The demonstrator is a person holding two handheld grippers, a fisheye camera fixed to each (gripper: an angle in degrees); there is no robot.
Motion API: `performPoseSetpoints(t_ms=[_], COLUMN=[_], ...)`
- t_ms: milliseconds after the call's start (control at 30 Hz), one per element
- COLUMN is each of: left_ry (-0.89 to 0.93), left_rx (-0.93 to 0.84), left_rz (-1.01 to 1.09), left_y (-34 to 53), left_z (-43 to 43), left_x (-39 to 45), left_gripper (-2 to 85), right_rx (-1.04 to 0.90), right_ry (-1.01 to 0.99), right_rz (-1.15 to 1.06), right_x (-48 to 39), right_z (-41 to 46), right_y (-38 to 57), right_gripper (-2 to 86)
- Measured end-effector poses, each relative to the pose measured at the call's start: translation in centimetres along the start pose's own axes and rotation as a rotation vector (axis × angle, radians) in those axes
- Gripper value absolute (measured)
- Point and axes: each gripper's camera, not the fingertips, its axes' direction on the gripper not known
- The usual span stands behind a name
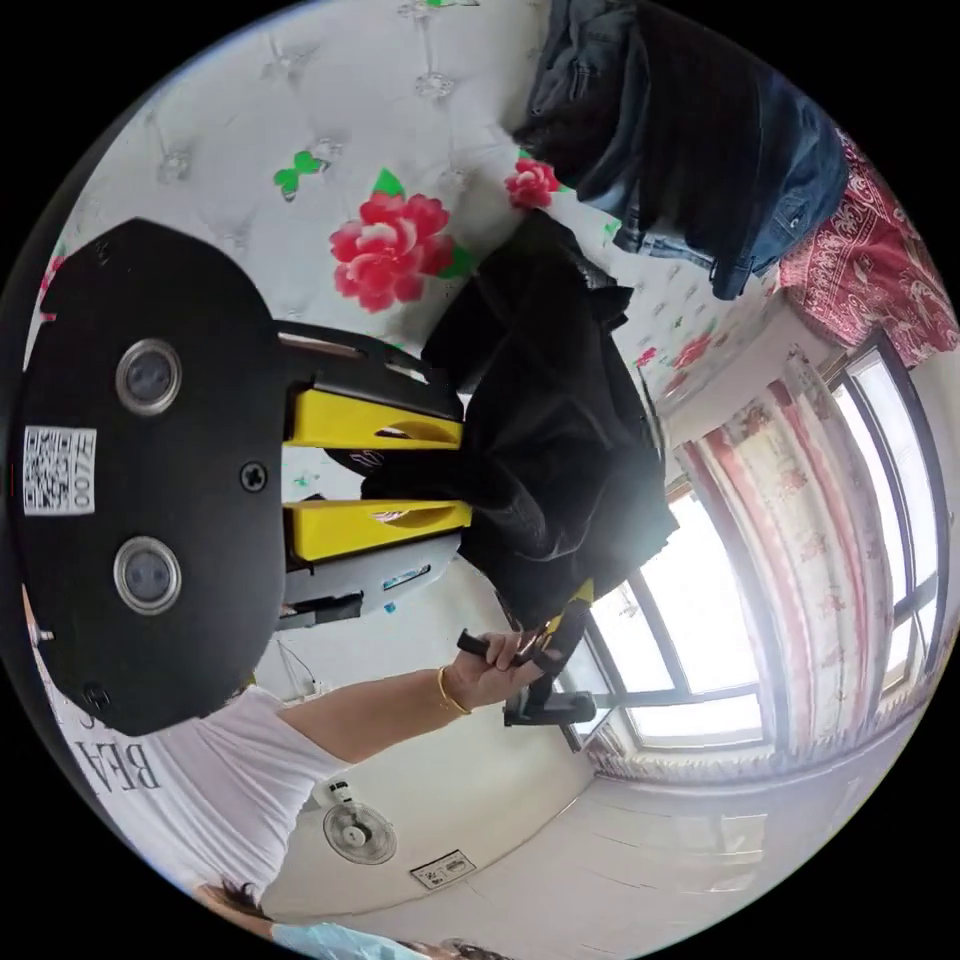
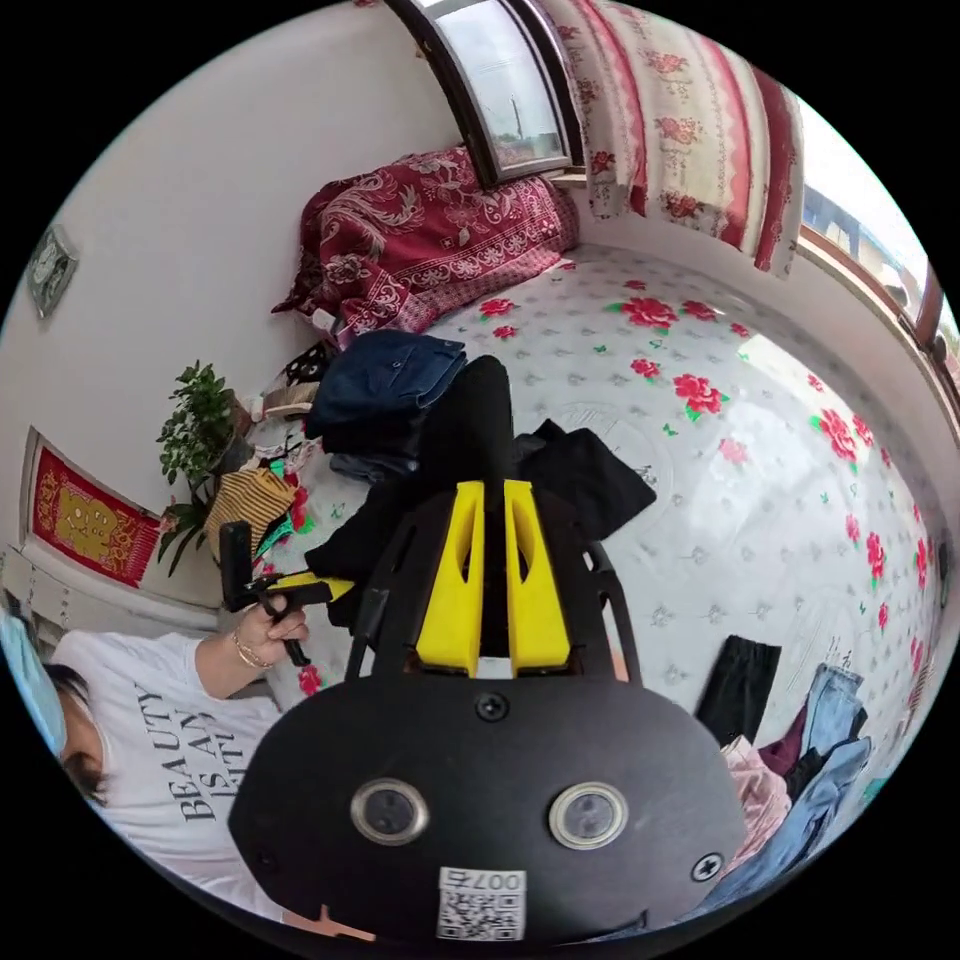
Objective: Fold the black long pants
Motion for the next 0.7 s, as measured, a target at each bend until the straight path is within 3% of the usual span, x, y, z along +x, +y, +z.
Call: performPoseSetpoints(t_ms=[100,167,300,433,567,700], left_ry=[-0.266,-0.341,-0.507,-0.635,-0.661,-0.751], left_rx=[-0.187,-0.265,-0.462,-0.67,-0.838,-0.914], left_rz=[0.007,0.077,0.234,0.31,0.437,0.655], left_y=[-0.3,2.2,13.1,22.5,29.0,32.0], left_z=[5.5,6.2,4.9,4.0,6.6,13.0], left_x=[-3.5,-4.2,-3.1,0.2,6.2,12.7], left_gripper=[6.6,5.5,5.1,4.1,2.3,-0.4], right_rx=[-0.046,-0.066,-0.203,-0.4,-0.515,-0.314], right_ry=[0.05,-0.009,-0.006,0.07,0.089,0.071], right_rz=[0.143,0.118,0.059,0.093,0.168,0.343], right_x=[1.4,0.7,-2.3,-5.5,-7.8,-8.9], right_z=[8.4,12.5,17.5,14.8,11.0,8.9], right_y=[0.8,5.2,22.3,40.6,50.9,55.6], right_gripper=[0.4,0.0,-0.2,-0.2,-0.2,-0.1])
